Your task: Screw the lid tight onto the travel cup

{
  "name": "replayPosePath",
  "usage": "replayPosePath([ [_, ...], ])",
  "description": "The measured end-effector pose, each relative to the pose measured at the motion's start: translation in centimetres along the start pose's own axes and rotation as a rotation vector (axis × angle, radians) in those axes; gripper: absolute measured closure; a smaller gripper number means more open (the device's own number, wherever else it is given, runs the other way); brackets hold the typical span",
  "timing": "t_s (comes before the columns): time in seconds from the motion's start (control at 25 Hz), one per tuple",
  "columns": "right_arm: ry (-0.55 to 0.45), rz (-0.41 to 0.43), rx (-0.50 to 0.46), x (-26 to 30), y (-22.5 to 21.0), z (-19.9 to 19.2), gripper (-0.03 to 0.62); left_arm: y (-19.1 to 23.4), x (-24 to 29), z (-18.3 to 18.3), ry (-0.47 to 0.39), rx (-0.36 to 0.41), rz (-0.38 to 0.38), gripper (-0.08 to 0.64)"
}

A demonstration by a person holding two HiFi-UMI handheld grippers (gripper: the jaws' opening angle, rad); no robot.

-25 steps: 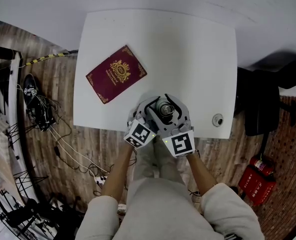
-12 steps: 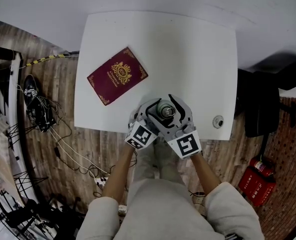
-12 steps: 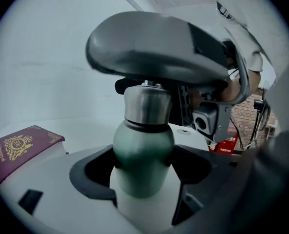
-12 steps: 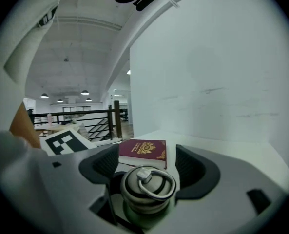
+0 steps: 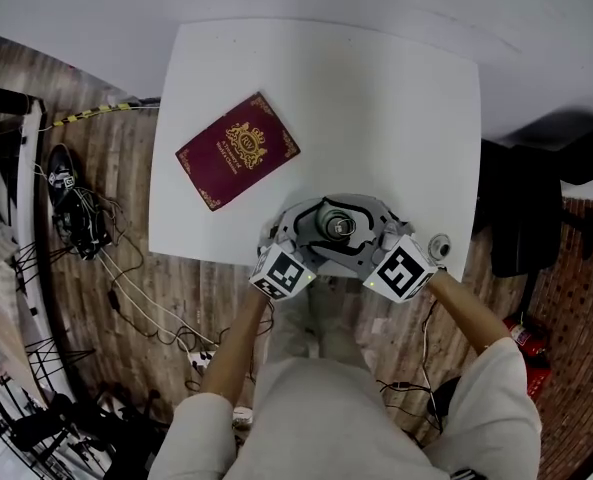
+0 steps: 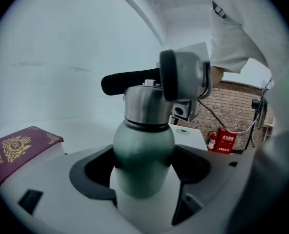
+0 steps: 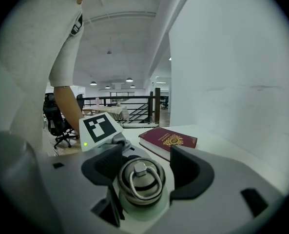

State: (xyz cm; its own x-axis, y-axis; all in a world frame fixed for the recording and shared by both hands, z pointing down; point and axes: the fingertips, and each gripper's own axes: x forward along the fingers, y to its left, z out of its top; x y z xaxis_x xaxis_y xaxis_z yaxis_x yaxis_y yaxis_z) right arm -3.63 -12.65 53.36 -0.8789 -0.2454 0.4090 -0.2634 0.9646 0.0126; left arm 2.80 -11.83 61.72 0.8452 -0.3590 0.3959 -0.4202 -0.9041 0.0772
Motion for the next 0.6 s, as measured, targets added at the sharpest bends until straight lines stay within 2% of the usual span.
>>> replayPosePath([
  [0.28,0.063,0.143,-0.098,0.2,1.2,-0.9,0.328,0.0,0.0,0.0,0.001,0.007,-0.011,0.209],
  [0.6,0.06,0.175,-0.077,0.3,1.1,-0.9,0.333,0.0,0.0,-0.1,0.0,0.009,-0.009,0.209],
])
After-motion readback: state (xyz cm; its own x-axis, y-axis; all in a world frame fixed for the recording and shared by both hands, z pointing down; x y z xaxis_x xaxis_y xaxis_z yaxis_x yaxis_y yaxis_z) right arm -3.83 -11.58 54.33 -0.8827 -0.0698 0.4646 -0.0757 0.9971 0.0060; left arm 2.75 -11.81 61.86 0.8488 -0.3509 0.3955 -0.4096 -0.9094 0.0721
